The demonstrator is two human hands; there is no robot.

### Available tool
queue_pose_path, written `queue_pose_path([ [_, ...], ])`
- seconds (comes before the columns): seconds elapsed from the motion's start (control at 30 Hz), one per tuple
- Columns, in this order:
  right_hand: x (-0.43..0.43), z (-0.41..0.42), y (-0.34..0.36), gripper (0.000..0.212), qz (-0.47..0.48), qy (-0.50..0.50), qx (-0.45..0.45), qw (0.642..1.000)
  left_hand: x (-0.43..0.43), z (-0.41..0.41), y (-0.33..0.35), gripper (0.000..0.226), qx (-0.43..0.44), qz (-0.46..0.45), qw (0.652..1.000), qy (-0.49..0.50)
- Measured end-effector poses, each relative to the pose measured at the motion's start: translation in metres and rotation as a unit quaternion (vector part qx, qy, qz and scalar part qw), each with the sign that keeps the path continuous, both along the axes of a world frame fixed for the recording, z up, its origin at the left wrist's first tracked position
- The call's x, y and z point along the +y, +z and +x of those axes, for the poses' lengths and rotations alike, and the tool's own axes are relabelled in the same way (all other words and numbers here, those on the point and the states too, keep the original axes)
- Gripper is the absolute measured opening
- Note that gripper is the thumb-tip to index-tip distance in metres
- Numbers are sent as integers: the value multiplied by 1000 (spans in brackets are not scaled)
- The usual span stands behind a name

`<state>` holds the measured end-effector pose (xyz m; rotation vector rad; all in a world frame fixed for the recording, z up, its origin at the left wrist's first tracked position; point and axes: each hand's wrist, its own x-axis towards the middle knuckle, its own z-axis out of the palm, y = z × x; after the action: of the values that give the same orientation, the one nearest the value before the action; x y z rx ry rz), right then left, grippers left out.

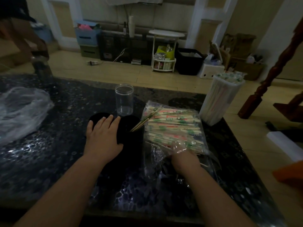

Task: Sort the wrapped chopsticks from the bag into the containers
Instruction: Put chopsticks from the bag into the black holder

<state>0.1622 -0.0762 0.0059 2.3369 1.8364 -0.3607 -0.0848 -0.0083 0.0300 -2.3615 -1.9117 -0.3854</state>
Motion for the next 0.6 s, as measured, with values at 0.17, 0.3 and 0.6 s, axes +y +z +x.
queue_pose_path([
  [0.17, 3, -6, 21, 53, -39, 3, 45, 998, 1, -1, -1, 97, 14, 0, 1000, 3],
  [0.3, 3, -6, 37, 40, -66, 38, 26, 997, 0, 0, 0, 96, 13, -3, 1000, 7],
  [0.6, -7, 9, 92, 45, -126, 108, 31, 986, 0, 1, 1, 96, 17, -8, 1000, 11],
])
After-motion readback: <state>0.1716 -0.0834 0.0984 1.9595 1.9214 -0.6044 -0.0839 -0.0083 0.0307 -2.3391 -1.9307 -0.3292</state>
